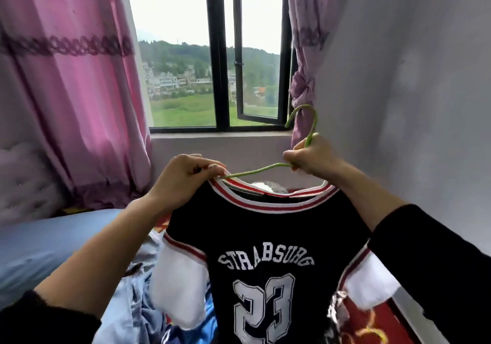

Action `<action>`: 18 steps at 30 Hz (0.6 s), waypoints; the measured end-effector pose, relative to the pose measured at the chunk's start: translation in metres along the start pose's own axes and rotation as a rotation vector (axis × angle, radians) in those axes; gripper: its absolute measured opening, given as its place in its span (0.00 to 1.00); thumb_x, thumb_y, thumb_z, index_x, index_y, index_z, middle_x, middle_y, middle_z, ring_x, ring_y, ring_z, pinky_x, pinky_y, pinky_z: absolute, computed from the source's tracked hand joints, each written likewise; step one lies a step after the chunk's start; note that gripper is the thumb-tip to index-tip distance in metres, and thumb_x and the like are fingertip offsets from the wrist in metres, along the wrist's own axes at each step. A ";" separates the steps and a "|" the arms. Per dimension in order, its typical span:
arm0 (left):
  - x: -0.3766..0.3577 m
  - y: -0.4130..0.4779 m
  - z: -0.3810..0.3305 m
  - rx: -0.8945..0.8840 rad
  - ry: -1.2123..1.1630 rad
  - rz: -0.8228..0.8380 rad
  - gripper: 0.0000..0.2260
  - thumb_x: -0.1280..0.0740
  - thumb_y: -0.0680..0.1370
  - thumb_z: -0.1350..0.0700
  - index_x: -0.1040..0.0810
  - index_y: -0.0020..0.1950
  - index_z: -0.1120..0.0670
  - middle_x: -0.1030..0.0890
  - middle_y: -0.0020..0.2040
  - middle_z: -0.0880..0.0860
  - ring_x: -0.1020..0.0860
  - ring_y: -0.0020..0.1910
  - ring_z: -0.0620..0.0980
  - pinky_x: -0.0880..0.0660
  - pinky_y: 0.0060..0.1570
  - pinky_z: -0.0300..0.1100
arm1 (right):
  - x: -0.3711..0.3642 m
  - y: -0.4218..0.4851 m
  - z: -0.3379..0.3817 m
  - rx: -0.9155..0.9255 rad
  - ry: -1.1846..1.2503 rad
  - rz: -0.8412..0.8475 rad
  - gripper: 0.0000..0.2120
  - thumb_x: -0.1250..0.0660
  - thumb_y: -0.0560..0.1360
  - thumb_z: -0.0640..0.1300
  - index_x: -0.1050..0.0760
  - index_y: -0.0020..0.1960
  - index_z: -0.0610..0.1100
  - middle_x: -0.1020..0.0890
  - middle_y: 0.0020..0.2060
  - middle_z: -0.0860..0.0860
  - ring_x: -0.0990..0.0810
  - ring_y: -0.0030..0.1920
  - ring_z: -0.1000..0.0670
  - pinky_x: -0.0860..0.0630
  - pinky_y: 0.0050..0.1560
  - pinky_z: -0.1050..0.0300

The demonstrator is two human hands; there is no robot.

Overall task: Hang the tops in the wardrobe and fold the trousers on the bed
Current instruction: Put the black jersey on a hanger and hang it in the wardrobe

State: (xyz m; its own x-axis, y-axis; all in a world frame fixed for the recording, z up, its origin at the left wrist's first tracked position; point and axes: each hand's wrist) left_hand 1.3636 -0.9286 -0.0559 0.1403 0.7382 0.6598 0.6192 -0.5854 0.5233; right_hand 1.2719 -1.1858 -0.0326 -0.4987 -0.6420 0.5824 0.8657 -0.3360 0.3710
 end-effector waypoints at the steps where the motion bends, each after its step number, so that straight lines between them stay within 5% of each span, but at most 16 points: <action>1: 0.008 0.002 -0.006 -0.011 0.018 -0.009 0.07 0.32 0.77 0.51 0.17 0.46 0.40 0.18 0.43 0.47 0.20 0.45 0.43 0.26 0.53 0.42 | 0.002 0.008 0.014 0.029 -0.010 0.058 0.14 0.30 0.70 0.40 0.23 0.26 0.43 0.28 0.15 0.53 0.33 0.17 0.58 0.32 0.24 0.65; 6: 0.045 0.009 -0.029 -0.001 0.056 -0.155 0.07 0.31 0.75 0.49 0.17 0.51 0.44 0.25 0.38 0.48 0.25 0.41 0.44 0.31 0.46 0.35 | 0.018 0.038 0.076 0.121 0.122 0.135 0.11 0.30 0.74 0.41 0.22 0.35 0.36 0.26 0.19 0.52 0.30 0.20 0.56 0.34 0.22 0.65; 11: 0.071 -0.002 -0.036 0.087 0.186 -0.181 0.04 0.32 0.76 0.47 0.18 0.46 0.41 0.20 0.38 0.42 0.26 0.37 0.36 0.35 0.36 0.25 | 0.020 0.044 0.111 0.233 0.226 0.230 0.11 0.30 0.75 0.43 0.21 0.41 0.34 0.19 0.35 0.40 0.25 0.34 0.47 0.29 0.33 0.58; 14: 0.077 -0.015 -0.034 0.132 0.298 -0.199 0.11 0.34 0.76 0.45 0.17 0.43 0.50 0.22 0.32 0.47 0.29 0.30 0.40 0.35 0.32 0.32 | 0.010 0.039 0.118 0.305 0.223 0.292 0.10 0.31 0.76 0.44 0.20 0.41 0.37 0.20 0.33 0.44 0.24 0.30 0.52 0.29 0.31 0.64; 18: 0.092 -0.036 -0.034 0.192 0.374 -0.364 0.07 0.35 0.76 0.42 0.19 0.43 0.42 0.22 0.33 0.40 0.25 0.34 0.40 0.31 0.35 0.40 | 0.004 0.036 0.111 0.419 0.155 0.324 0.11 0.29 0.74 0.47 0.18 0.50 0.39 0.15 0.43 0.46 0.19 0.42 0.51 0.25 0.41 0.62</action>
State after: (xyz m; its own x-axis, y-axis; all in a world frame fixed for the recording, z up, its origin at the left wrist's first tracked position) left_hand 1.3279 -0.8515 0.0046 -0.3712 0.6913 0.6199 0.7113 -0.2175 0.6684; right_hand 1.2961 -1.1235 0.0633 -0.1704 -0.7715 0.6129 0.8668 0.1785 0.4656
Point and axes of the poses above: each hand's wrist, its own y-axis towards the middle knuckle, its own x-axis out of the back of the hand, z = x × y
